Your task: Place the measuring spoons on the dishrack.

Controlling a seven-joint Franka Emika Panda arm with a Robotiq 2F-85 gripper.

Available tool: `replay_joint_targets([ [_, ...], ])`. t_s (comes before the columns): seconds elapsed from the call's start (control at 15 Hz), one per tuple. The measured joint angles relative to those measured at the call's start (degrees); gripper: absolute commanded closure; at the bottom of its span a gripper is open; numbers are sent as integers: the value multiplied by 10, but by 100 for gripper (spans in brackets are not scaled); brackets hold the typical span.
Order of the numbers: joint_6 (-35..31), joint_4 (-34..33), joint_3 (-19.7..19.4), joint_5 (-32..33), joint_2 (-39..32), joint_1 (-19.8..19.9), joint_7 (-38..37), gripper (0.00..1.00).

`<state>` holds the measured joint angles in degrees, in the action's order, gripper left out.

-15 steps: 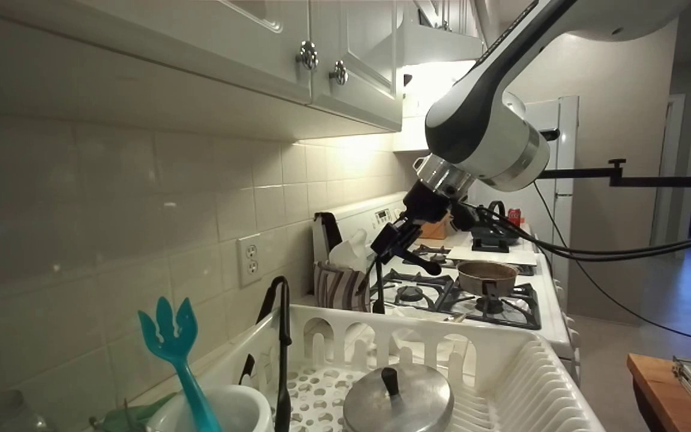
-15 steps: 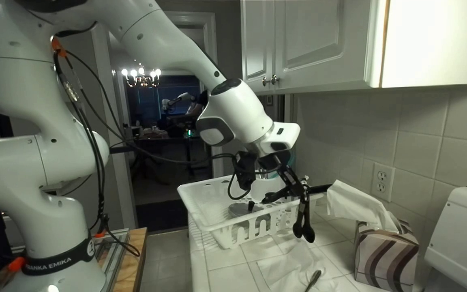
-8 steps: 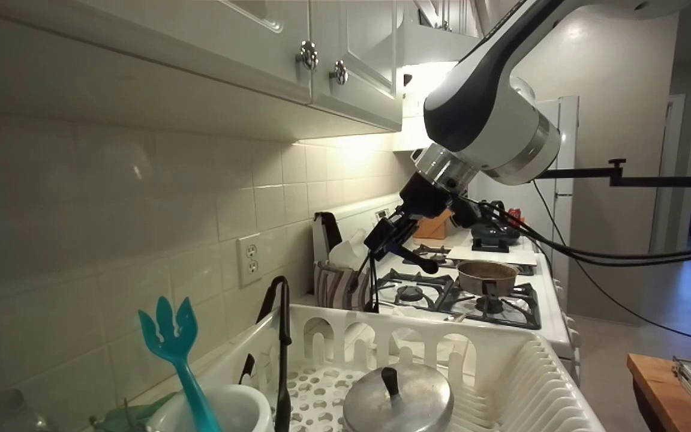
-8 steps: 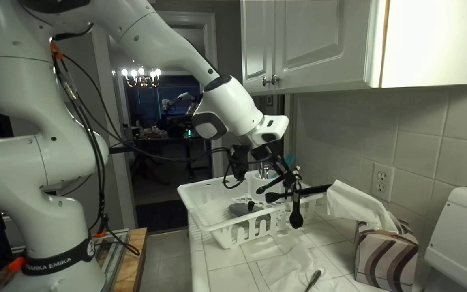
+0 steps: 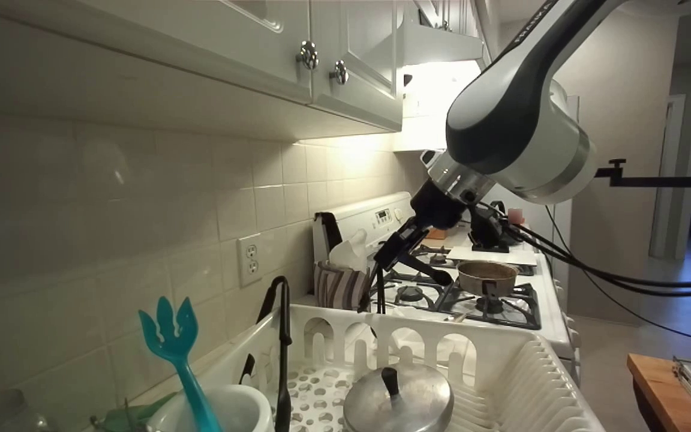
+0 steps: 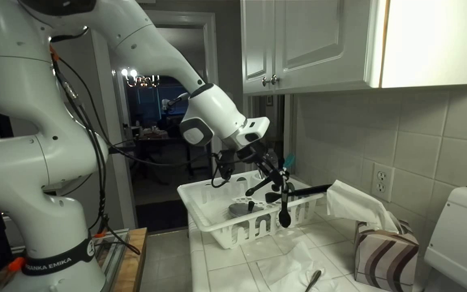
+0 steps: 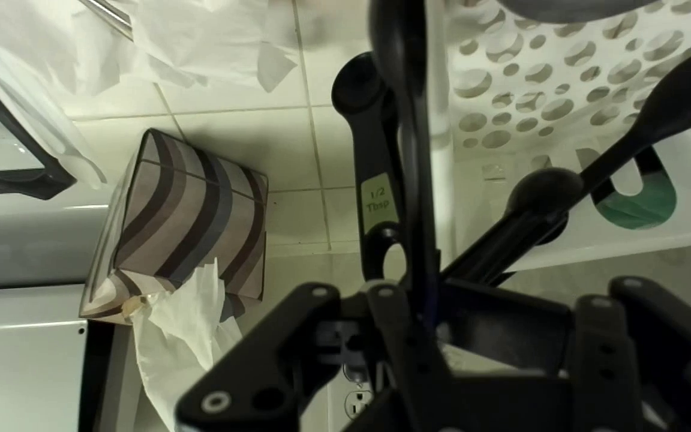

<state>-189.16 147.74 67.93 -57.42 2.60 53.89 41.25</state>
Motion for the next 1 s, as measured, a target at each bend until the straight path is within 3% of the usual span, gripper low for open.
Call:
replay_joint_targets([
  [0.07, -14, 10, 4, 0, 0, -2, 0, 100],
  [0.2, -41, 33, -35, 43, 0, -46, -31, 100],
  [0.67, -135, 73, 6, 26, -5, -46, -31, 100],
  [1.0, -142, 78, 22, 0, -22, -46, -31, 100],
])
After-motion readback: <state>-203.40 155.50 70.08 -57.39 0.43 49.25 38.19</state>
